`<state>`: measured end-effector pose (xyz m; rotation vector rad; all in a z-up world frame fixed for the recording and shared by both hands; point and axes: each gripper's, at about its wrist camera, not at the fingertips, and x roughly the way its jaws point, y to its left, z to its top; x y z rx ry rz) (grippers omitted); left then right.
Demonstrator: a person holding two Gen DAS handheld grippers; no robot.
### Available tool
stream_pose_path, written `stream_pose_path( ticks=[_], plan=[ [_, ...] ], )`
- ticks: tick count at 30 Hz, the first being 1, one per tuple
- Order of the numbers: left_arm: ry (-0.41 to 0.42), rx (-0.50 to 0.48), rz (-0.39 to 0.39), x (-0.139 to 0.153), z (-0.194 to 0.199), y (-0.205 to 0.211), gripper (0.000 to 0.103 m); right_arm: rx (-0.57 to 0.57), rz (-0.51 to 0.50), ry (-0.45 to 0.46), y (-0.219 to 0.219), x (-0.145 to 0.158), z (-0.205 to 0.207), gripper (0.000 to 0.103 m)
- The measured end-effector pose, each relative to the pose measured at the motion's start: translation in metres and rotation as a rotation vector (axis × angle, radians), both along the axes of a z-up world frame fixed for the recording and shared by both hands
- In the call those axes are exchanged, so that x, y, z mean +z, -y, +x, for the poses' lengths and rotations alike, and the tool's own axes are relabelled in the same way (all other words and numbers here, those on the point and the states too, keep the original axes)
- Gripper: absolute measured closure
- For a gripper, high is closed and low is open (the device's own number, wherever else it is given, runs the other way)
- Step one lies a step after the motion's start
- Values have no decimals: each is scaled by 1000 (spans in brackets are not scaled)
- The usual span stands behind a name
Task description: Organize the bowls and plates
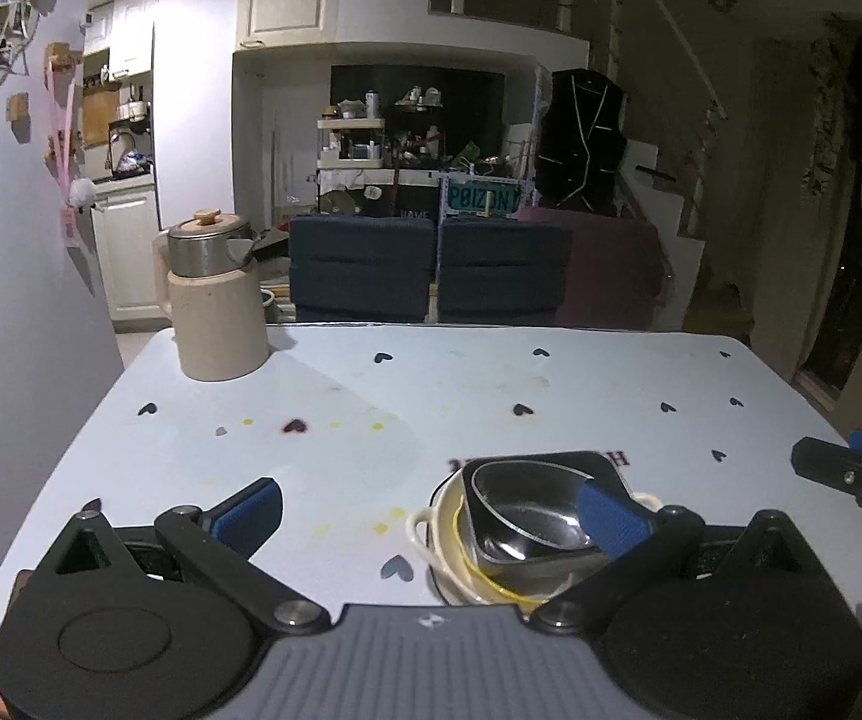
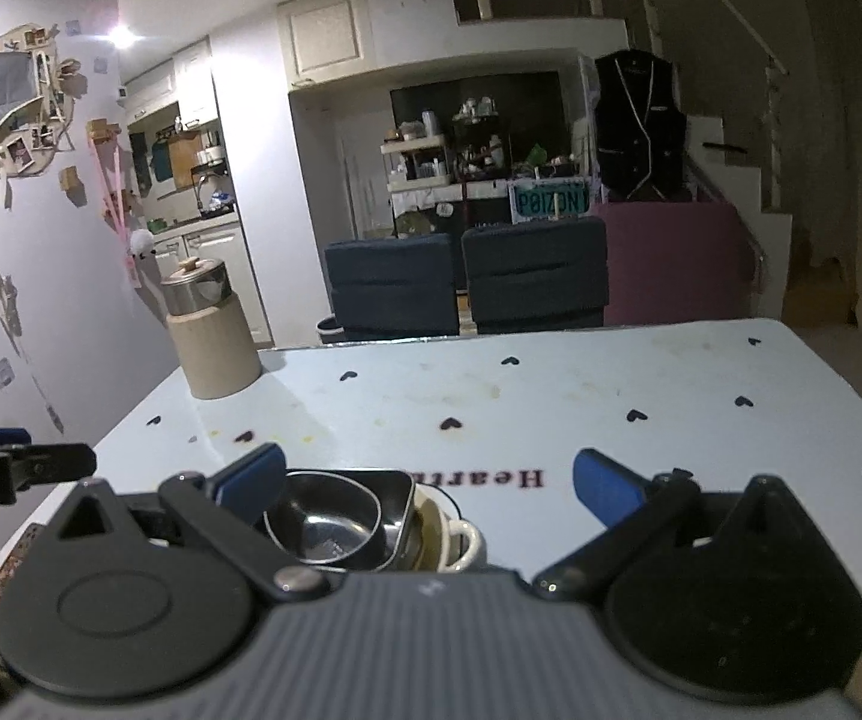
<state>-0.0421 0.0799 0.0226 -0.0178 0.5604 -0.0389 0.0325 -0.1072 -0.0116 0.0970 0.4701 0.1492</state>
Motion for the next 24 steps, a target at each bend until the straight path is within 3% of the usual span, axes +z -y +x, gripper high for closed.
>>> stream_pose_path(
  ticks=[24],
  plan=[
    [28, -11, 57, -33, -37, 21, 0, 8, -103, 16, -1, -24, -35, 0]
  ],
)
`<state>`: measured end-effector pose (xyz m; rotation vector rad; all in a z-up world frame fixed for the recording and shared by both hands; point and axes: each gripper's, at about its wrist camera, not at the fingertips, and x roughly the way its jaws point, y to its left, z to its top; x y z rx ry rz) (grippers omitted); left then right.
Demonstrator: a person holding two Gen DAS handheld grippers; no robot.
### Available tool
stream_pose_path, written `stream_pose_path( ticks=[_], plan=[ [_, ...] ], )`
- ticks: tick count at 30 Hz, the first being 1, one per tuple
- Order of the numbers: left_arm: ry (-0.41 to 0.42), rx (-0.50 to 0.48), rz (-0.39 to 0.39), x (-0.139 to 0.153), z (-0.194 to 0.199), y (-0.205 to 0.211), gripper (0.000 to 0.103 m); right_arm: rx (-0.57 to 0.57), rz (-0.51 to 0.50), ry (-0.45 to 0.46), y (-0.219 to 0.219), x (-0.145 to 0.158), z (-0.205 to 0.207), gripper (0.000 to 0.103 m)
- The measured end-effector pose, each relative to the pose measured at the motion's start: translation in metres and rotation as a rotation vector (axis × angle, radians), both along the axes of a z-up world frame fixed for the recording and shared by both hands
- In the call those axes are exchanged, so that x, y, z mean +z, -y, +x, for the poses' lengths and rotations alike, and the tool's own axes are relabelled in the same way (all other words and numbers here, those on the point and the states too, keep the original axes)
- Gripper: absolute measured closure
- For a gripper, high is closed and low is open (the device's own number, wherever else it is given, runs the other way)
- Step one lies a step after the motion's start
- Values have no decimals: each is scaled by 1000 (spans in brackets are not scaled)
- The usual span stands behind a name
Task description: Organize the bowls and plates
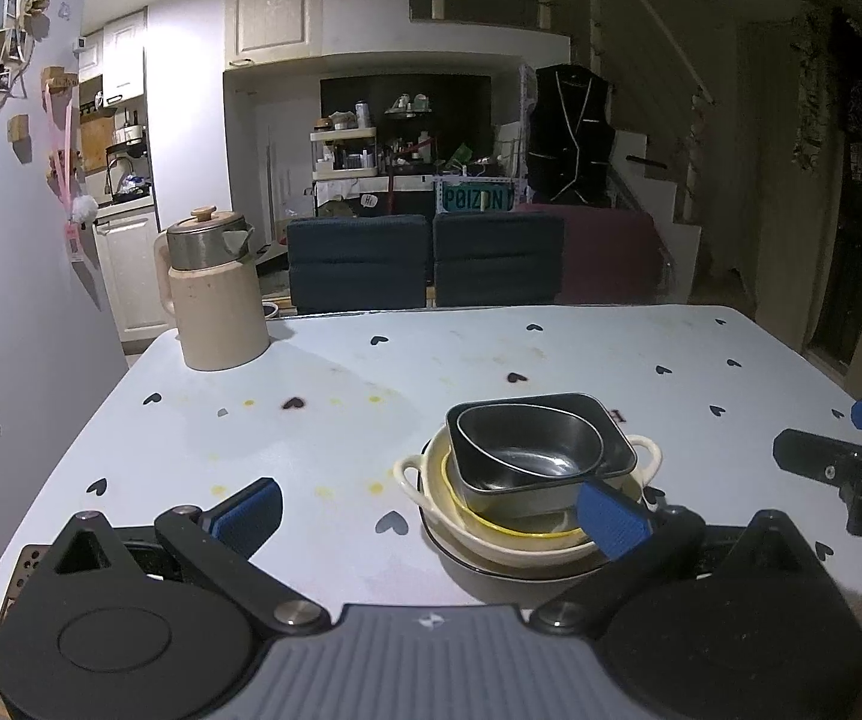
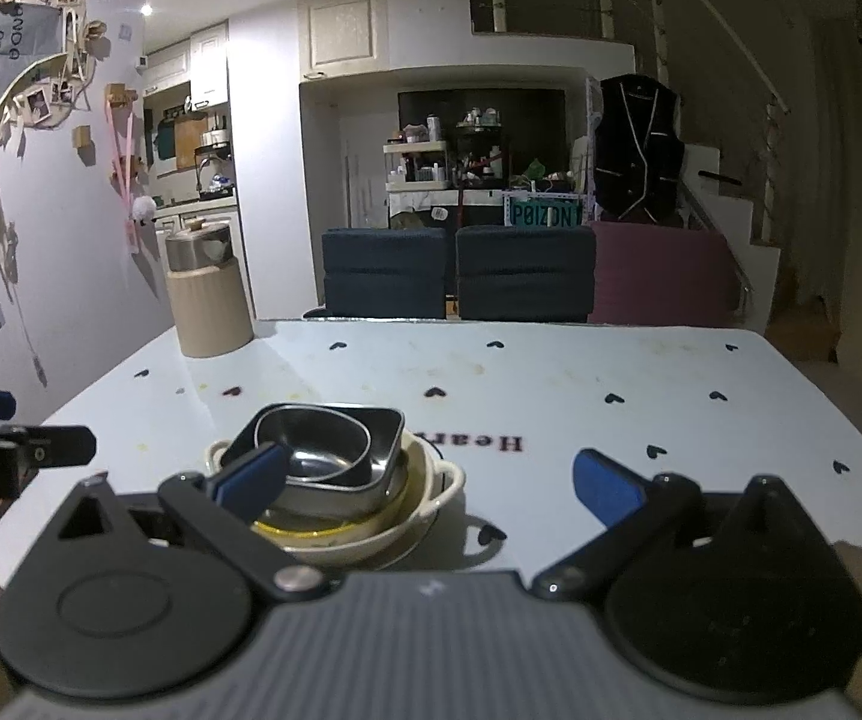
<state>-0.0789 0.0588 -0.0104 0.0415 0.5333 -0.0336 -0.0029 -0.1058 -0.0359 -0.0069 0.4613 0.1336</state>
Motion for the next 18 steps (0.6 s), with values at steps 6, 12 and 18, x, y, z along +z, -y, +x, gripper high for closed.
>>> stream_pose_path(
  ticks=[6, 12, 18],
  plan=[
    [10, -6, -5, -1, -3, 2, 0, 7, -5, -2, 0, -1, -4, 0],
    [3, -4, 1, -3, -4, 2, 0, 4, -2, 1, 2, 0, -5, 0],
    [5, -7, 0, -2, -5, 2, 0, 0, -1, -1, 3, -1, -4, 0]
  ],
)
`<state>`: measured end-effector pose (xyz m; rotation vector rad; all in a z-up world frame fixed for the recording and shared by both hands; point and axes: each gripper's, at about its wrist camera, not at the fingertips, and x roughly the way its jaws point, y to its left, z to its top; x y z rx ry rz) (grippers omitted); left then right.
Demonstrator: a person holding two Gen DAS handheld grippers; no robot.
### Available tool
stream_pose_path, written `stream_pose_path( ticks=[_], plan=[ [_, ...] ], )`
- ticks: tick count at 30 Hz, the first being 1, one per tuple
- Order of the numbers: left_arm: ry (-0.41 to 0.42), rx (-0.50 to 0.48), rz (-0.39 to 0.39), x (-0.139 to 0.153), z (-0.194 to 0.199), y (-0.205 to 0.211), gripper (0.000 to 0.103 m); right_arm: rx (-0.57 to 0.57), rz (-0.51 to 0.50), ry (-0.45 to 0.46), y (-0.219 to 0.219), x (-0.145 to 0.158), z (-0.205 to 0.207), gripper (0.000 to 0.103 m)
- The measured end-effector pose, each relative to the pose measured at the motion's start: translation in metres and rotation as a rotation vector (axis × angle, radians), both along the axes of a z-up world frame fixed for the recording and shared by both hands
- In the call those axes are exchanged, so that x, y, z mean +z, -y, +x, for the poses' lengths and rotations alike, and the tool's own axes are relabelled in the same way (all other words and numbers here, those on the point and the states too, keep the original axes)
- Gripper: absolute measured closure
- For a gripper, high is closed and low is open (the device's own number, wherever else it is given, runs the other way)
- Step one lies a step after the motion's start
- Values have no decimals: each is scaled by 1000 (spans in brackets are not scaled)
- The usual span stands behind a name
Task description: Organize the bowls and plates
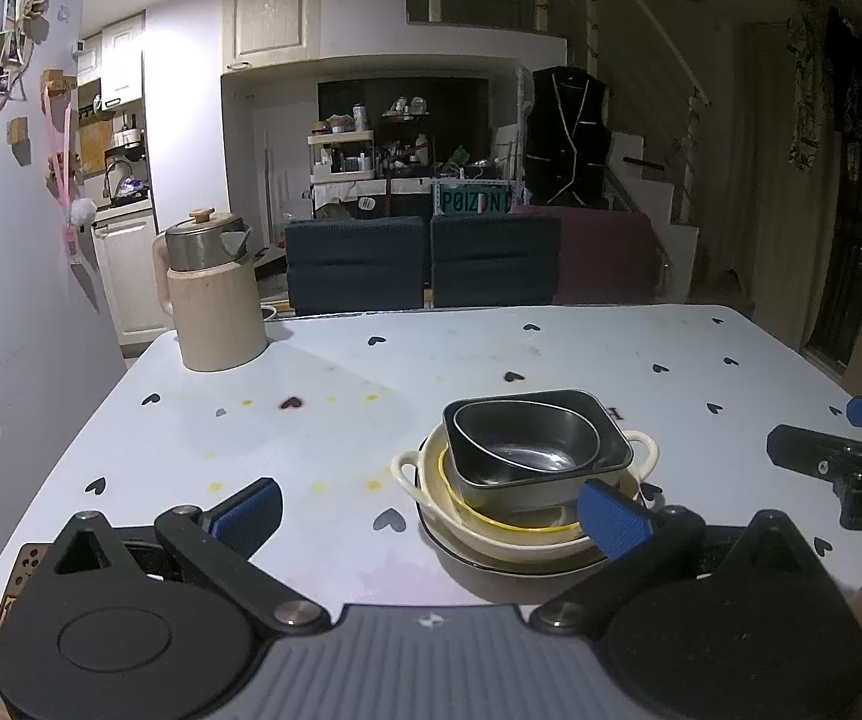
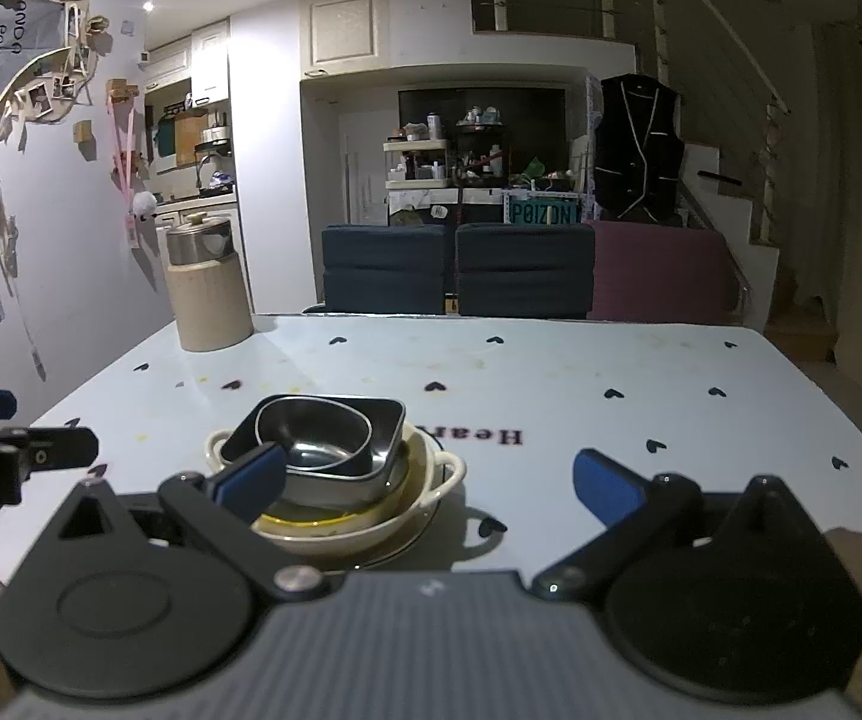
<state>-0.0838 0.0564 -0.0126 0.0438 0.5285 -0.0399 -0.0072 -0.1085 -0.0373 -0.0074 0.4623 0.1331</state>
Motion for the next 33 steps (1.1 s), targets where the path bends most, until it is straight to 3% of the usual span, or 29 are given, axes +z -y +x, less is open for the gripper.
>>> stream_pose_path(
  ticks=[33],
  plan=[
    [3, -9, 0, 0, -3, 3, 0, 6, -9, -1, 0, -1, -1, 0]
  ],
)
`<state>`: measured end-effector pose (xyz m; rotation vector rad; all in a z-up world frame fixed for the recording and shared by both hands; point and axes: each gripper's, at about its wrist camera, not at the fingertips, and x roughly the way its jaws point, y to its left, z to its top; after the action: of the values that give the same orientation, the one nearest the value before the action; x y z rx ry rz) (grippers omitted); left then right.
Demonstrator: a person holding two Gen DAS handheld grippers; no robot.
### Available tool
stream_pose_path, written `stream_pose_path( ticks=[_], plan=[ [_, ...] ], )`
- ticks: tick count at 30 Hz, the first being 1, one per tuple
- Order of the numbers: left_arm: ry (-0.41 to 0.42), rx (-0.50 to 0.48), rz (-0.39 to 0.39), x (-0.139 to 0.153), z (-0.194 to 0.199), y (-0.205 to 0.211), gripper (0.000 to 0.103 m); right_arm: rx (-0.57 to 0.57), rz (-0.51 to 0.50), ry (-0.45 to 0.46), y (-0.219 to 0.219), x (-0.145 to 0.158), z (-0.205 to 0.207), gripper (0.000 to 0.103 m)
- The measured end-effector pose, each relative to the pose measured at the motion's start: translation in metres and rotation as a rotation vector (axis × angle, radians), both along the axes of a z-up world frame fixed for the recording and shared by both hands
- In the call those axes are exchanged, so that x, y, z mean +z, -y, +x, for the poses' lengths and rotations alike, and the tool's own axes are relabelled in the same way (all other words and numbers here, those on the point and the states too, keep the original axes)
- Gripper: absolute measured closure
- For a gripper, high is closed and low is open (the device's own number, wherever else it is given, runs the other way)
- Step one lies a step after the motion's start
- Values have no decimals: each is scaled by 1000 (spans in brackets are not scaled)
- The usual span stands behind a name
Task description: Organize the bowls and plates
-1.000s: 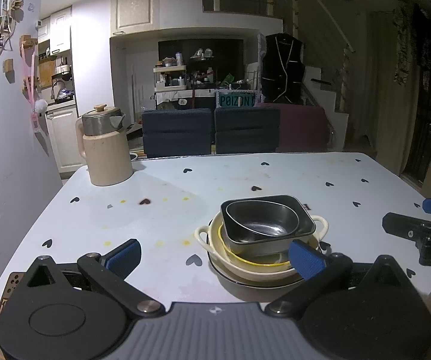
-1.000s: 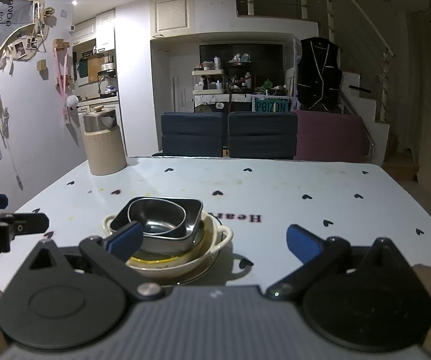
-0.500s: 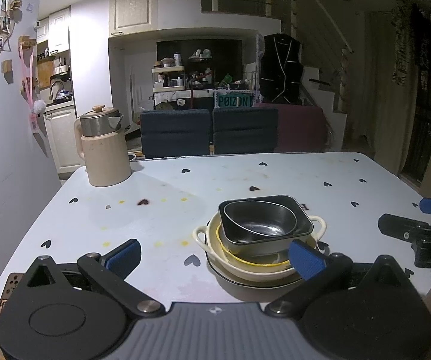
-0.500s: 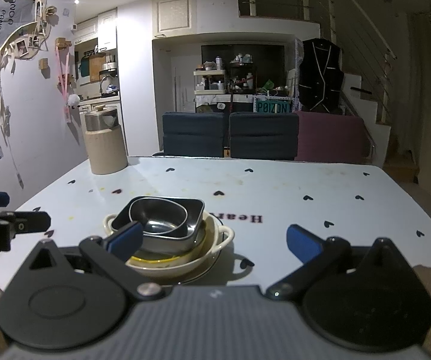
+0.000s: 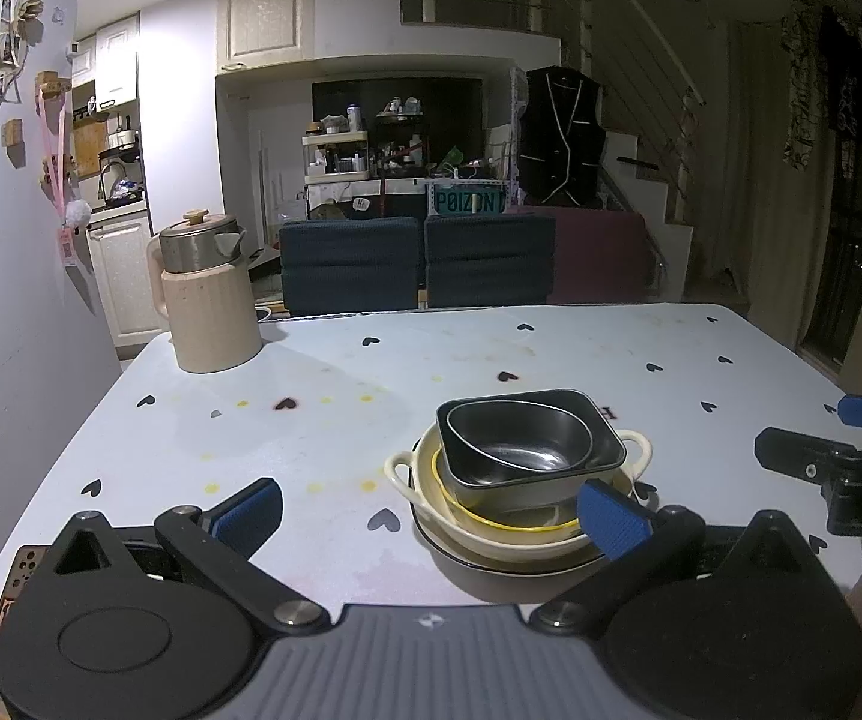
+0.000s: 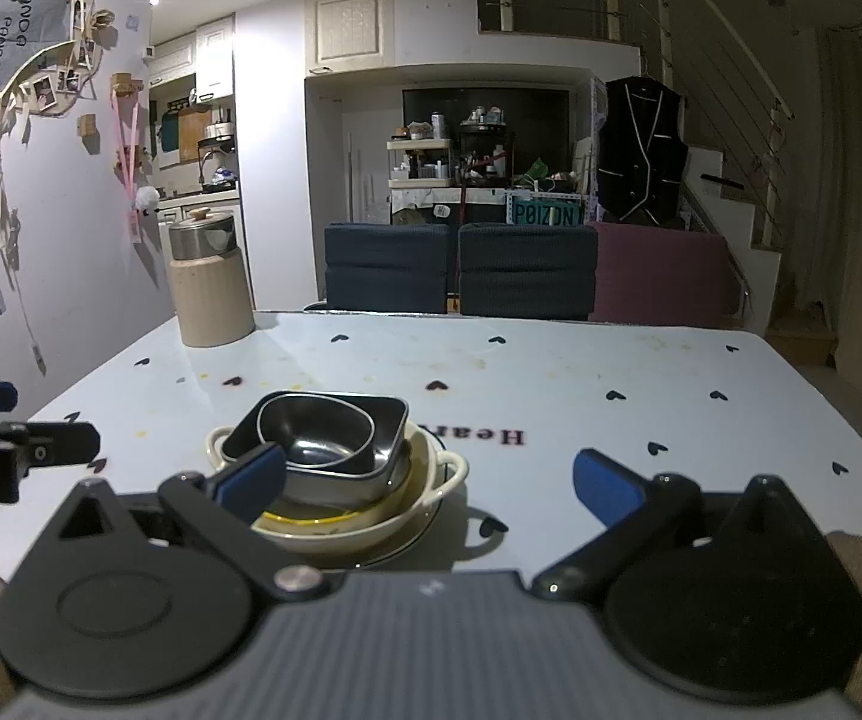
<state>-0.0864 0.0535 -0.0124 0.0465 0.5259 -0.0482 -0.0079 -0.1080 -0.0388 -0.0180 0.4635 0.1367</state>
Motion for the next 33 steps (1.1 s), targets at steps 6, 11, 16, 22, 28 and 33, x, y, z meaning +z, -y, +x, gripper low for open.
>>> stream_pose_path(
  ticks=[6, 11, 16, 22, 28, 33],
  plan=[
    [-3, -1, -1, 0, 0, -1, 0, -2, 0, 0, -1, 0, 0, 0],
    [-4, 3, 1, -1, 0, -1, 0, 1, -3, 1, -1, -1, 0, 0],
    [-4, 2, 1, -1, 0, -2, 0, 4, -5, 1, 0, -1, 0, 0],
    [-4, 2, 0, -1, 0, -3, 0, 6, -7, 0, 1, -2, 0, 0],
    [-4, 3, 1, -1, 0, -3, 0, 6, -7, 0, 0, -2, 0, 0],
    [-7, 10, 0, -1, -1, -4, 0, 12, -8, -1, 4, -3, 0, 0]
  ],
)
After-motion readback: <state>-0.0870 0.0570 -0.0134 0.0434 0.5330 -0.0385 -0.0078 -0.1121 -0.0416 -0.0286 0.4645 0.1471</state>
